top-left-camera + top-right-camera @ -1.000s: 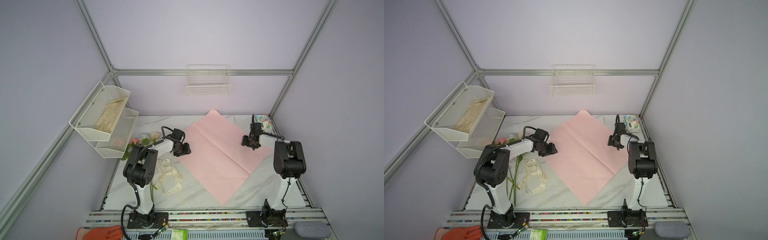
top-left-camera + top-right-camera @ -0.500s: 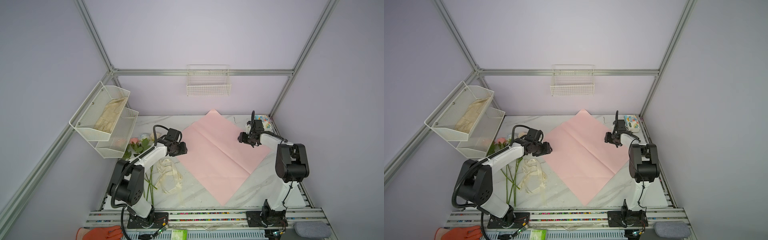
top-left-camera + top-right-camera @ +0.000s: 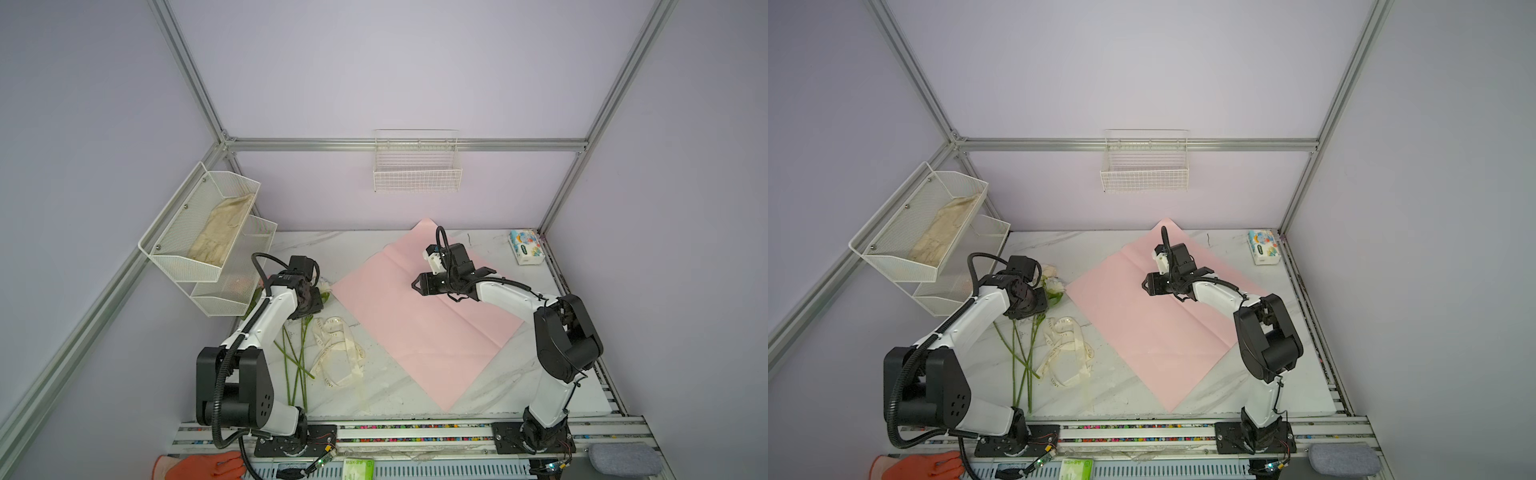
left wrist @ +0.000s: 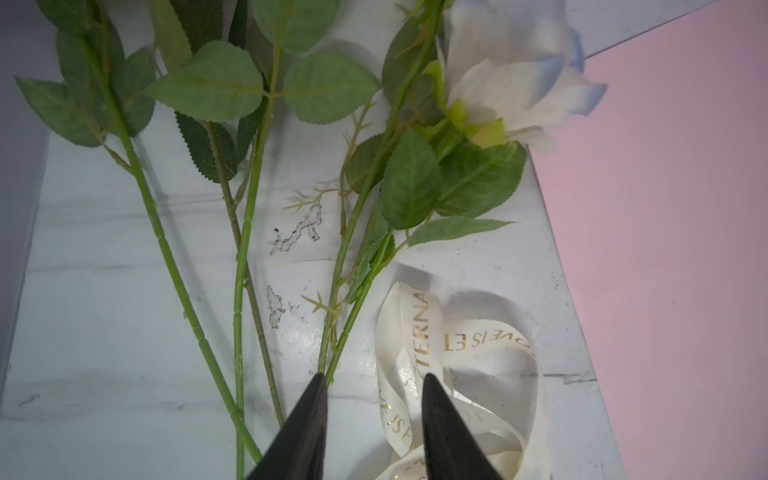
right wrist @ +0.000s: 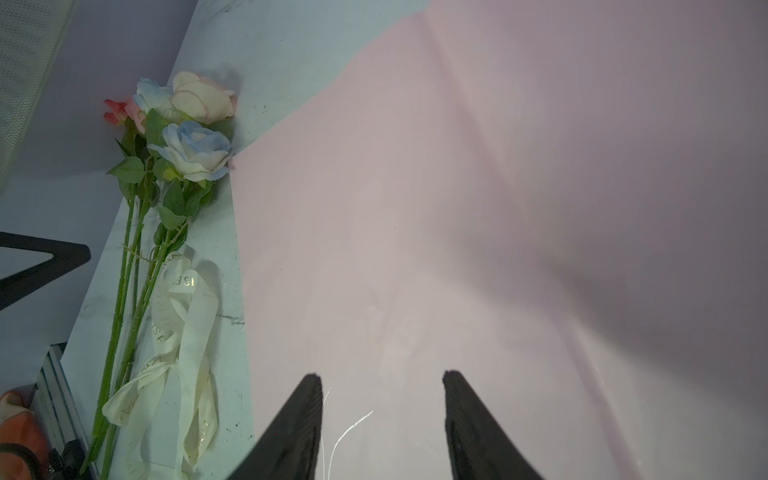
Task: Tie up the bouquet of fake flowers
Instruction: 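Grasp a white rose stem with the left gripper beside the ribbon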
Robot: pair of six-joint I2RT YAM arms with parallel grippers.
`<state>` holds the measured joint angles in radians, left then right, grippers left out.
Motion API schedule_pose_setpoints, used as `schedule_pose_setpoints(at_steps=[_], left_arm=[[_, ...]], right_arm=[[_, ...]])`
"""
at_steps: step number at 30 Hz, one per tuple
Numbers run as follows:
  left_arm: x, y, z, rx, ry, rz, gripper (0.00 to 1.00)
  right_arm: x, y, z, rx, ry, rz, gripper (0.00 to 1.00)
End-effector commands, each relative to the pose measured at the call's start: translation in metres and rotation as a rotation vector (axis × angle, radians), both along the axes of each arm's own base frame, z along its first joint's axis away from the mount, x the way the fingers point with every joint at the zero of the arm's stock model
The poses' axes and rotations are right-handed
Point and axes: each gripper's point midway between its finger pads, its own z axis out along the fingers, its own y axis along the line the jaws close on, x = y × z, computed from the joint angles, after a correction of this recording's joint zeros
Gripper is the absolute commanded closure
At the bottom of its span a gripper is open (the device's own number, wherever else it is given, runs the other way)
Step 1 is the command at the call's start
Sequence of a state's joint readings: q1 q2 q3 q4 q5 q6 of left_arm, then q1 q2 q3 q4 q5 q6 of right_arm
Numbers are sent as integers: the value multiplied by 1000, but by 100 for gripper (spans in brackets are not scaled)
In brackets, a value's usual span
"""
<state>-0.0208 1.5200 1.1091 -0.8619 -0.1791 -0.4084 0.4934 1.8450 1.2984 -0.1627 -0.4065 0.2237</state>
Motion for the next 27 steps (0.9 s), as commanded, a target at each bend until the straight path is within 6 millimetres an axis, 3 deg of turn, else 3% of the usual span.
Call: schedule_pose_setpoints(at_steps=[1, 3, 9, 16, 27], left_arm=[[6, 4, -3, 17, 59, -44, 68], [3, 15, -7, 58, 91, 15, 69], [13, 18, -21, 57, 98, 26, 71], [29, 9, -37, 9, 130, -40, 81], [29, 6, -54, 0, 164, -84, 78]], right_arm=[[7, 7, 8, 23, -11, 5, 50], [8, 7, 10, 23, -15, 7, 50], [9, 8, 5, 13, -8, 15, 50], [8, 8, -2, 1, 12, 15, 50], [6, 7, -13, -6, 47, 16, 51]])
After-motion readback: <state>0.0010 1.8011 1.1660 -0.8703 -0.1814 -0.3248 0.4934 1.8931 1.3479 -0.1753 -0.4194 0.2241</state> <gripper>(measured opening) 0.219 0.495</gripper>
